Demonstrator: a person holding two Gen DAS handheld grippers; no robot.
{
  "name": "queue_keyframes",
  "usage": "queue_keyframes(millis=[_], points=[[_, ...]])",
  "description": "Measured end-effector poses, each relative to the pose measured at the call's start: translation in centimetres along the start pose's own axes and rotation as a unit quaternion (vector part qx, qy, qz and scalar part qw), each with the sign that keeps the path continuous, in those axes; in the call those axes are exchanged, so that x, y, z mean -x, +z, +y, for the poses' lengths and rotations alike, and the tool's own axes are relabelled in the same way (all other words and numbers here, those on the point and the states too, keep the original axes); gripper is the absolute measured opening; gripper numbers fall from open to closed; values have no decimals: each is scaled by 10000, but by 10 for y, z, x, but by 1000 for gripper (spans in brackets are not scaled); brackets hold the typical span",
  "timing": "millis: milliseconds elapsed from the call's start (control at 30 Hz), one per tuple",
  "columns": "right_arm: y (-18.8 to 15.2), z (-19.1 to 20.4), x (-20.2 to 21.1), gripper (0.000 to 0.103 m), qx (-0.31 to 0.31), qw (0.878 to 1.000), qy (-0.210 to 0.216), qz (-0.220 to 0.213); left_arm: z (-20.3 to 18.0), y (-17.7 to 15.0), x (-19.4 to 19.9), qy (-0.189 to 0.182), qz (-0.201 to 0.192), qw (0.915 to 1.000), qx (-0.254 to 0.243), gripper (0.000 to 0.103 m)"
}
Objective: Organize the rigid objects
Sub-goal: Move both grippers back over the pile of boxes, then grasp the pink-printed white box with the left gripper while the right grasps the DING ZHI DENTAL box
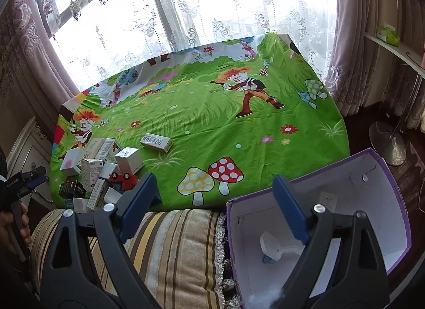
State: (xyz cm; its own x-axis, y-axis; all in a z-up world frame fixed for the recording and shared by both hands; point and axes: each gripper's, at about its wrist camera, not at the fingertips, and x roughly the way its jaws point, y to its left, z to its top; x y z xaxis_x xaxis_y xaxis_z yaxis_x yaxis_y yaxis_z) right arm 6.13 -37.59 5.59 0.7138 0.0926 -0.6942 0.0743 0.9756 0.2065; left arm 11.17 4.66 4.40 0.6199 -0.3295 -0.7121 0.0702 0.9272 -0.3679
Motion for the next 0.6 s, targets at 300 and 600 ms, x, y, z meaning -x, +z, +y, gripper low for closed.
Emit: queue_keyframes(millis=[300,600], points=[[27,41,-47,91,590,9976,261,260,13,30,-39,560,244,9981,-35,78],[44,70,-114,91,1122,9894,438,815,54,58,-94,1807,805,9802,-58,84]])
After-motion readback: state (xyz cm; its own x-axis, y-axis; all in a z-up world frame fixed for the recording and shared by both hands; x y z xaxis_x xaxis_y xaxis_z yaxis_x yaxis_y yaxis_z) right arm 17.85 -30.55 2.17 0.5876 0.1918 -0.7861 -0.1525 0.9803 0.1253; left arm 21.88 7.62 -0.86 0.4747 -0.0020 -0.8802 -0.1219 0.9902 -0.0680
